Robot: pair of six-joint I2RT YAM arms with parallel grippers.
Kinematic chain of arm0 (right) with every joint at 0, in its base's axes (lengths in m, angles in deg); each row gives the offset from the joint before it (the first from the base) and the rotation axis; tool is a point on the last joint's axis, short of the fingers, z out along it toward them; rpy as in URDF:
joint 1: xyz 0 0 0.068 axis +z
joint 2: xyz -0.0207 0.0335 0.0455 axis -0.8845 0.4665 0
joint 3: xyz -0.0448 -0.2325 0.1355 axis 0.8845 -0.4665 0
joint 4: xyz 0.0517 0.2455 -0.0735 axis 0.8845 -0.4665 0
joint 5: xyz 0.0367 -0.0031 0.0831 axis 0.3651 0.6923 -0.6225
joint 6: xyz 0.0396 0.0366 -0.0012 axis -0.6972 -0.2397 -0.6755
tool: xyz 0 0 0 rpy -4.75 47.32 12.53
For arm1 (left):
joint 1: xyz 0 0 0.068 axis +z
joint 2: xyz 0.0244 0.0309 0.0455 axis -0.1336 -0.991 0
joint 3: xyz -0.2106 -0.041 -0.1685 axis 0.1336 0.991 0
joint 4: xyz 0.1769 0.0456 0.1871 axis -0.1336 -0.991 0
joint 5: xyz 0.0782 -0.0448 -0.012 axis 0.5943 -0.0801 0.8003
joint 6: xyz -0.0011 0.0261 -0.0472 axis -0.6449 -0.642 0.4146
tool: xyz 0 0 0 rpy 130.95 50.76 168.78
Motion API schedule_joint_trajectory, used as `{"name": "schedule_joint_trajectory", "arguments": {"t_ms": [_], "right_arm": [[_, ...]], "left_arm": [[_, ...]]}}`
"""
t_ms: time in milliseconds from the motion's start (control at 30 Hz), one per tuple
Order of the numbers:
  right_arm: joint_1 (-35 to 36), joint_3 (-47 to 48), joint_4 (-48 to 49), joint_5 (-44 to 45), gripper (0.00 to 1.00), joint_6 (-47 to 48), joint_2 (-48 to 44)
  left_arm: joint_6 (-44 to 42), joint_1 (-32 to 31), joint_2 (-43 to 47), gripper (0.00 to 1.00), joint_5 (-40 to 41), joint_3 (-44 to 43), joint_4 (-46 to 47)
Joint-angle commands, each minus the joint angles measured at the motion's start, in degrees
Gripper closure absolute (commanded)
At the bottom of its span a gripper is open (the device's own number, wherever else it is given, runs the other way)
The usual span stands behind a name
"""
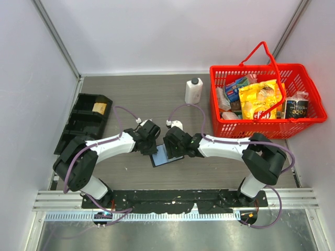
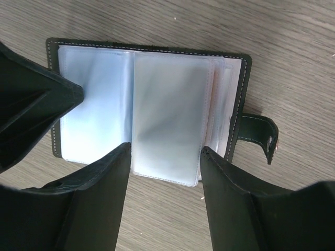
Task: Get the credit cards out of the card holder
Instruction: Remove the credit card from the card holder.
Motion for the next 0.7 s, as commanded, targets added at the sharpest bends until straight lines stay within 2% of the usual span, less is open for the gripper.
{"name": "schedule_joint_trajectory", "arguments": {"t_ms": [0, 233, 533, 667], "right_arm": [[0.4, 2.7, 1.1, -0.8, 0.40, 0.5, -3.5], [0.7, 2.8, 2.9, -4.1, 0.46, 0.9, -5.3], [1.2, 1.8, 6.5, -9.3, 0.59, 1.7, -7.1], [1.3, 1.7, 7.2, -12.2, 0.60, 1.8, -6.6]], "left_arm": [[1.0, -0.5, -0.8, 0.73, -3.1, 0.3, 2.0], [1.0, -0.5, -0.5, 0.74, -3.2, 0.3, 1.9], [1.7, -0.5, 0.9, 0.74, -2.5, 1.1, 2.2], [1.8, -0.5, 1.5, 0.74, -2.2, 1.2, 2.1]]}}
